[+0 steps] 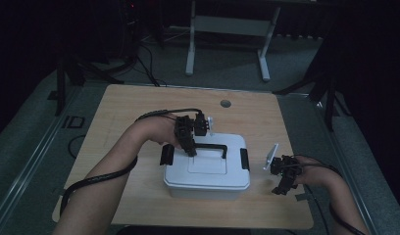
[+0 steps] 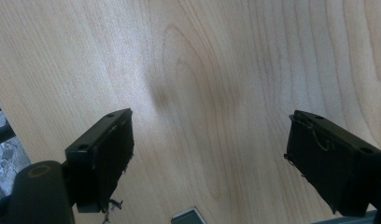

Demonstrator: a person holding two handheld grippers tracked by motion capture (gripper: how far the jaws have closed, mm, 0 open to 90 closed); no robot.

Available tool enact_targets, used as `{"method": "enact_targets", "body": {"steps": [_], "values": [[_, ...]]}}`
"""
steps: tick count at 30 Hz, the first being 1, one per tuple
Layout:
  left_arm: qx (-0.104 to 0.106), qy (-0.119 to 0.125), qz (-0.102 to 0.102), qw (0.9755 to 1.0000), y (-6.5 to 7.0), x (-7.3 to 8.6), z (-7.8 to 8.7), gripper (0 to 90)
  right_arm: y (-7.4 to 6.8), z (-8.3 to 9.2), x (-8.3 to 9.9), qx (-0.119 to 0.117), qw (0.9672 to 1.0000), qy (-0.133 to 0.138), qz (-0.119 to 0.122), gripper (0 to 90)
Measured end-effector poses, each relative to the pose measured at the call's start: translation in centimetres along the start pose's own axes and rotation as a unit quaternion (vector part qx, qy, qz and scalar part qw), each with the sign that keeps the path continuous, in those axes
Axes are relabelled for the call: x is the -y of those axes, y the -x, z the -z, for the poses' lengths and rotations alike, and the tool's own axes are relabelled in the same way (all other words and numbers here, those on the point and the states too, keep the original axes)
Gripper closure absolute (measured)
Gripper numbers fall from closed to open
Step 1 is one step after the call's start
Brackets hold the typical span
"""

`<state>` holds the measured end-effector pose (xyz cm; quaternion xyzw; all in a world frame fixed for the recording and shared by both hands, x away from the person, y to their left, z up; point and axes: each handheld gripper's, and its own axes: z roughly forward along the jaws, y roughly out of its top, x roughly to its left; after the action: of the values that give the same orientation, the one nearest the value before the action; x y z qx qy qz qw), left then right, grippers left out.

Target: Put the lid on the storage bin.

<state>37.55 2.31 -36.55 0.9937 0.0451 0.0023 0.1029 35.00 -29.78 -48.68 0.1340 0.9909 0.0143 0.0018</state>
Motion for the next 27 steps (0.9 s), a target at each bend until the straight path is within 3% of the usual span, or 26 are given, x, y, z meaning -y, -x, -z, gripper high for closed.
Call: {"method": "enact_targets", "body": {"steps": [3, 4, 6, 8, 12, 15, 17, 23, 27], "values": [[0.008, -0.001, 0.014, 0.9999, 0.0, 0.1, 0.1, 45.1, 0.0, 0.1, -0.1, 0.0, 1.0, -0.001, -0.001, 14.6], [0.001, 0.002, 0.015, 0.9999, 0.1, 0.2, 0.2, 45.1, 0.0, 0.1, -0.1, 0.001, 1.0, -0.001, -0.001, 14.6], [0.002, 0.01, 0.023, 0.9997, 0.1, 0.4, 0.4, 24.1, 0.0, 0.2, -0.1, 0.002, 1.0, 0.001, -0.001, 14.6], [-0.006, 0.016, 0.03, 0.9994, -0.1, 0.6, 0.6, 18.3, 0.0, 0.2, -0.2, 0.002, 1.0, 0.002, -0.001, 14.6], [-0.021, 0.037, 0.014, 0.999, 0.0, 1.3, 1.0, 17.9, 0.0, 0.2, -0.2, 0.002, 1.0, 0.002, 0.0, 14.6], [-0.024, 0.044, 0.015, 0.9986, -0.1, 1.9, 1.0, 13.6, -0.1, 0.3, -0.3, 0.0, 1.0, 0.005, 0.001, 14.6], [-0.03, 0.049, 0.018, 0.9982, 0.0, 2.5, 1.1, 7.6, -0.1, 0.4, -0.4, 0.002, 1.0, 0.007, 0.0, 14.6], [-0.065, 0.073, 0.042, 0.9943, -0.4, 4.6, 1.5, 5.8, -0.1, 0.4, -0.5, 0.004, 1.0, 0.007, 0.0, 14.6], [-0.068, 0.076, 0.052, 0.9934, -0.4, 5.6, 1.6, 5.8, 0.0, 0.5, -0.5, 0.007, 0.9999, 0.008, -0.001, 14.6]]}}
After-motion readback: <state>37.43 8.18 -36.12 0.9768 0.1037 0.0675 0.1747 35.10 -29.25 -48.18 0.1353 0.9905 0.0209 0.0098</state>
